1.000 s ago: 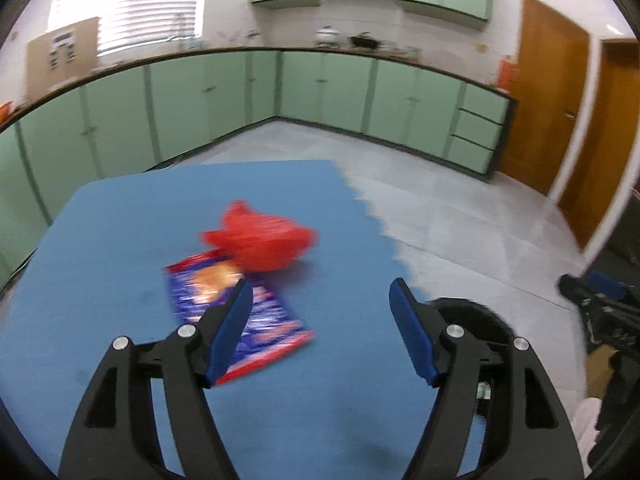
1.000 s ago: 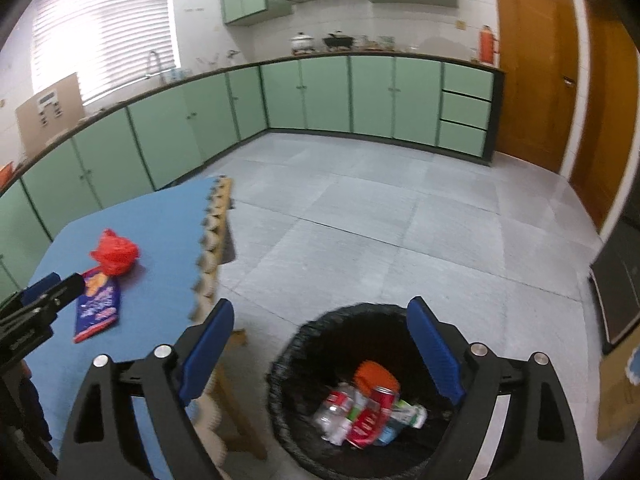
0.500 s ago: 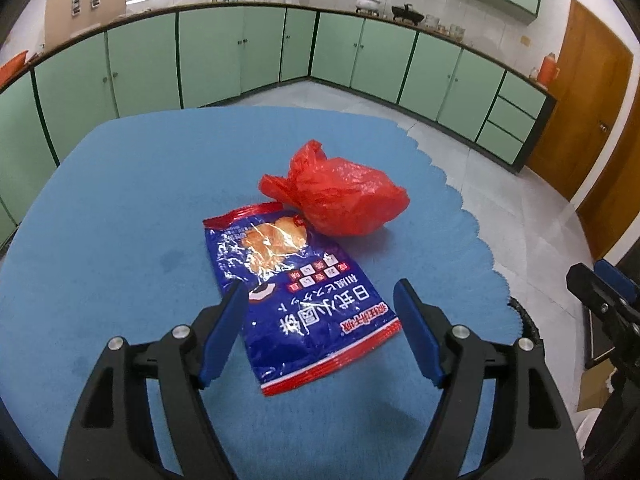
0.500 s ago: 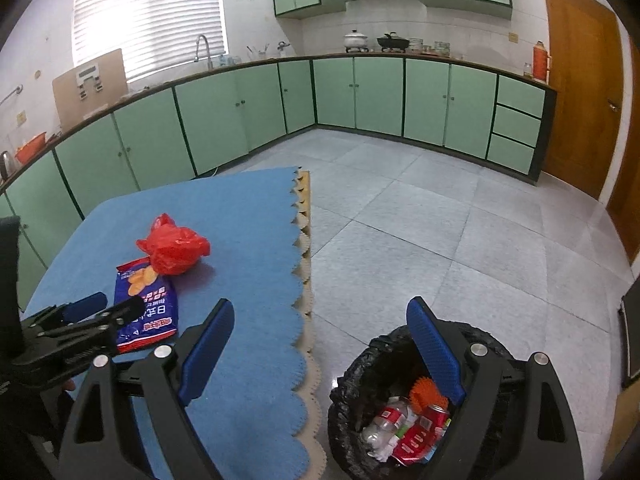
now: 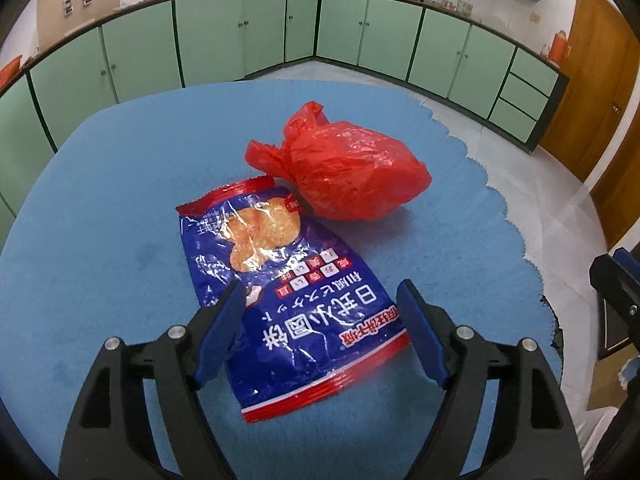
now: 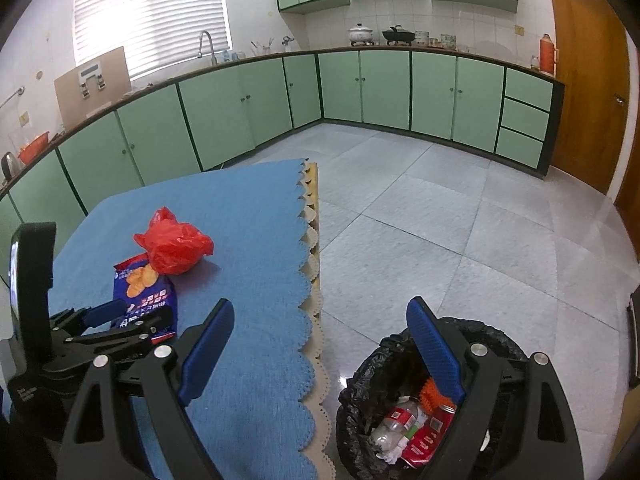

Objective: Collect trash
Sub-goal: 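Move both open tools back over the table toward the snack bag, then grasp the blue snack bag with the left tool while the right tool grasps the red plastic bag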

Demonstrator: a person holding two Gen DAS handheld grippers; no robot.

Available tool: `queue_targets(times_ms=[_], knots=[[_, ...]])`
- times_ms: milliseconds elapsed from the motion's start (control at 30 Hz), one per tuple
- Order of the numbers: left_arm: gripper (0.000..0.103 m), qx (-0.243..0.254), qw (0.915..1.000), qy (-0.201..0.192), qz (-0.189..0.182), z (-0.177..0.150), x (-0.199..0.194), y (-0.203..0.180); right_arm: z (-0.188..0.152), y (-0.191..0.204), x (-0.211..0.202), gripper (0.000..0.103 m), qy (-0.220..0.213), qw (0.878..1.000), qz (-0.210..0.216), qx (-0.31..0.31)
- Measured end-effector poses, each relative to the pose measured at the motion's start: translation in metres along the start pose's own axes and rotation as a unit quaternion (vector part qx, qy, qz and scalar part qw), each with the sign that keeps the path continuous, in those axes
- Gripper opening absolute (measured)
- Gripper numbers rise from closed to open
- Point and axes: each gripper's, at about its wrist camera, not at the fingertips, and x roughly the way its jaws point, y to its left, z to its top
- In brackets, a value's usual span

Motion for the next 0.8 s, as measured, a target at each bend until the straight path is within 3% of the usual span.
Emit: queue_targets(times_ms=[233, 300, 467, 533, 633, 700, 767, 800], knots=[[0.075, -0.017, 0.9999, -0.004, 0.0, -0.001, 0.001, 0.008, -0.002, 0.004, 0.002, 0.086, 0.002, 1.0, 0.006, -0.004], [0.063, -0.019, 0.9998, -0.006, 0.009, -0.003, 0.001, 0.011, -0.003, 0.004, 0.002, 0.086, 0.002, 1.0, 0.006, -0.003], [0.019, -0.035, 0.9993, -0.009, 0.013, -0.003, -0.001, 0.027, -0.002, 0.009, 0.004, 0.086, 0.002, 1.0, 0.01, -0.006], [0.008, -0.035, 0.9993, -0.007, 0.008, -0.003, -0.001, 0.031, -0.003, 0.012, 0.005, 0.086, 0.003, 1.0, 0.012, -0.009], [0.009, -0.042, 0.999, -0.003, -0.017, -0.004, -0.006, 0.035, -0.003, 0.016, 0.004, 0.086, 0.005, 1.0, 0.014, -0.016], [0.016, -0.047, 0.9986, -0.001, -0.026, -0.007, -0.012, 0.037, -0.004, 0.019, 0.005, 0.086, 0.006, 1.0, 0.014, -0.021], [0.054, -0.046, 0.9986, -0.004, -0.027, -0.011, -0.019, 0.038, -0.004, 0.02, 0.005, 0.086, 0.006, 1.0, 0.015, -0.021], [0.061, -0.045, 0.9986, -0.007, -0.025, -0.012, -0.021, 0.038, -0.004, 0.019, 0.005, 0.086, 0.006, 1.0, 0.015, -0.021]])
